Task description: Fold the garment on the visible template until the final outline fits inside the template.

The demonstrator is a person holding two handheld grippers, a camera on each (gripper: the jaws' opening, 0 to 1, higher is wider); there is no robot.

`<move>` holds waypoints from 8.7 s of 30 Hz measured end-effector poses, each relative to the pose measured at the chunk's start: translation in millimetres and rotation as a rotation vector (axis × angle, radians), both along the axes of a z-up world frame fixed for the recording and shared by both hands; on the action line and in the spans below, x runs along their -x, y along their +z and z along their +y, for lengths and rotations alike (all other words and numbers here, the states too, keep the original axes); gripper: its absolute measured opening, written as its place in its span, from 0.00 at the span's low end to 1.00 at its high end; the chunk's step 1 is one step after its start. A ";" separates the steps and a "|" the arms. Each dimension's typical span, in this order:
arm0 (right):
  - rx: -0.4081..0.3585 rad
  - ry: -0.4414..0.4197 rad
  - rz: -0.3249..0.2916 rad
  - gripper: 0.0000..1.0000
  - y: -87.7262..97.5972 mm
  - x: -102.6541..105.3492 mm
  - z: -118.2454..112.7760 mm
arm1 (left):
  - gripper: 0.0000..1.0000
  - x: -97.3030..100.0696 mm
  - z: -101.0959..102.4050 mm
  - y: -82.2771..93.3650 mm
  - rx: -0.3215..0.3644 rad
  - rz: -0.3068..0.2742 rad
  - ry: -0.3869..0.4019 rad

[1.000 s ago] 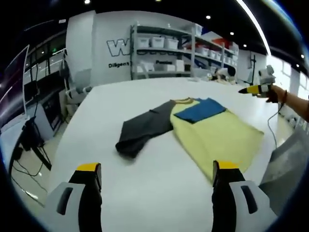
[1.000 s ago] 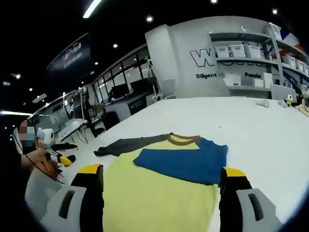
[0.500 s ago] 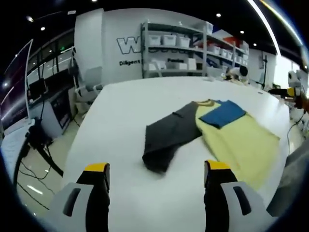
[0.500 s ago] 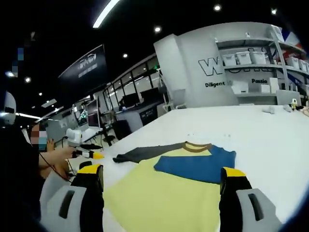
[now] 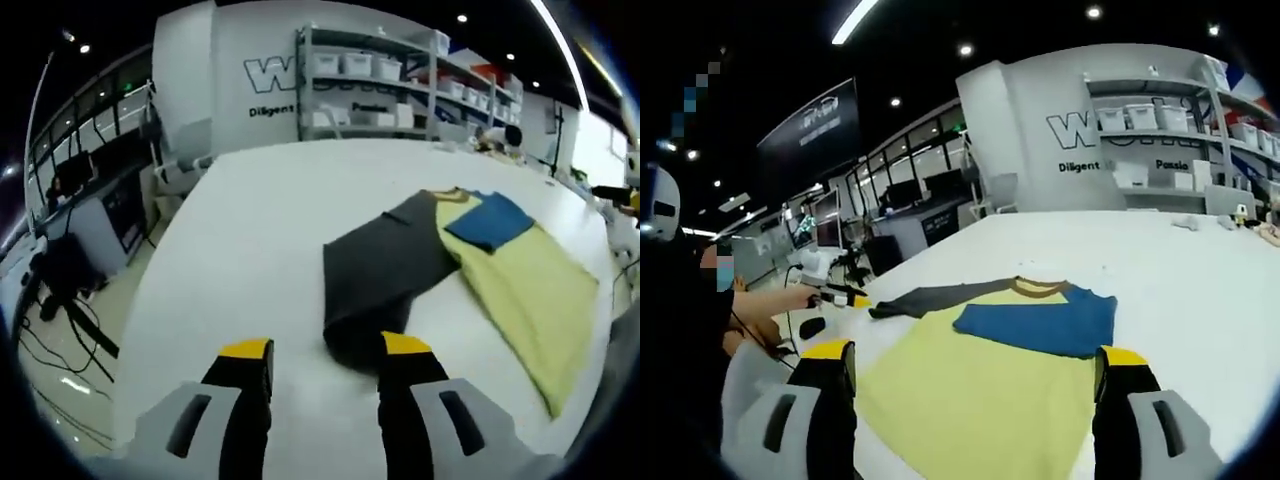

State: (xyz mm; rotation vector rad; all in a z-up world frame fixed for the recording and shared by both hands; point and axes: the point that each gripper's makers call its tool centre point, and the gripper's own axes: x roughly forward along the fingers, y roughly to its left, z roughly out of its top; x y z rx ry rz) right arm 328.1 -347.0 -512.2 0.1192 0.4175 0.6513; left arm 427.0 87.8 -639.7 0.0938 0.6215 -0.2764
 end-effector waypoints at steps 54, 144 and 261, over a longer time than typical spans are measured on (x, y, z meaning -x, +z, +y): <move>0.083 -0.028 0.068 0.99 -34.5 37.6 4.3 | 0.00 -87.5 -125.0 103.2 0.135 -0.198 -0.027; 0.320 0.206 -0.052 0.83 -69.4 -10.8 112.6 | 0.89 -60.7 -207.3 80.2 0.057 -0.179 -0.264; 0.336 -0.468 0.240 0.00 -154.3 -105.9 -40.0 | 0.00 -49.9 -186.3 -29.8 -0.117 0.090 -0.176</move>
